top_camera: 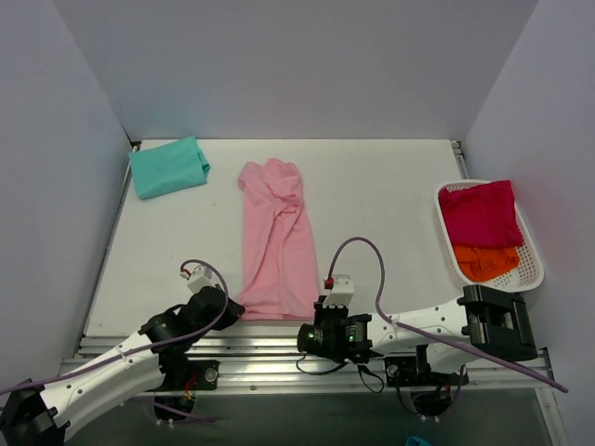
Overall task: Fold and stack the t-shirts
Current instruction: Fold the tshirt
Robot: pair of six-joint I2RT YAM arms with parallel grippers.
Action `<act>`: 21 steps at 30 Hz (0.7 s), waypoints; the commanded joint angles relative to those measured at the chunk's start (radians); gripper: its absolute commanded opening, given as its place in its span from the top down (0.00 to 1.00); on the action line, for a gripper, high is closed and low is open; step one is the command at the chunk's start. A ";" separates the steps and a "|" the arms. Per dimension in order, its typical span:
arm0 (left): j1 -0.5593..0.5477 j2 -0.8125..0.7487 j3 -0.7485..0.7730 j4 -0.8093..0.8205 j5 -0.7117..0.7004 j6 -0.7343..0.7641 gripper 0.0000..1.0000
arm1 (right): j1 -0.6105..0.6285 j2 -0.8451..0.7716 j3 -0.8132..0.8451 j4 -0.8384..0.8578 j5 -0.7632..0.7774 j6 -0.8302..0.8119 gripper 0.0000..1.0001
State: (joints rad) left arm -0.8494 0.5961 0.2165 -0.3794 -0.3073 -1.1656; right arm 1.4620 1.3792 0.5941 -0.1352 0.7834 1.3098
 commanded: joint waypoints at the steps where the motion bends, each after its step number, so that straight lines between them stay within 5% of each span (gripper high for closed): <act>1: 0.001 0.005 0.096 -0.110 -0.036 0.052 0.98 | 0.006 -0.017 0.070 -0.194 0.111 0.023 1.00; 9: 0.004 0.111 0.311 -0.104 -0.147 0.158 0.93 | -0.064 -0.029 0.248 -0.293 0.220 -0.115 1.00; 21: 0.116 0.386 0.452 0.101 -0.095 0.264 0.90 | -0.340 0.006 0.394 -0.092 0.171 -0.476 1.00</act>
State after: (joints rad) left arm -0.7769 0.9413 0.6174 -0.3660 -0.4114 -0.9592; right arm 1.1725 1.3773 0.9302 -0.2600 0.9100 0.9642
